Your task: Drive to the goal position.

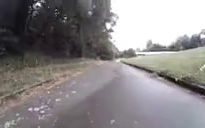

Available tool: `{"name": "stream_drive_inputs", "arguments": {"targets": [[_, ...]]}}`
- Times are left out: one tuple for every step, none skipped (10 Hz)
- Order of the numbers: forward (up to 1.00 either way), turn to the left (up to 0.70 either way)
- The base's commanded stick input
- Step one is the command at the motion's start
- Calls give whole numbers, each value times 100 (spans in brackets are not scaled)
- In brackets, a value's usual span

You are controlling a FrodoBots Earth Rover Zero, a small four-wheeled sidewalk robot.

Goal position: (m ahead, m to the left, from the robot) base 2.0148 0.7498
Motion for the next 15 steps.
{"name": "stream_drive_inputs", "arguments": {"targets": [[100,-9],[100,-10],[100,-11],[100,-12],[100,-13],[100,-14],[100,-15],[100,-13],[100,-11],[100,-9],[100,-7],[98,-6],[90,-5],[82,-5],[74,-4]]}}
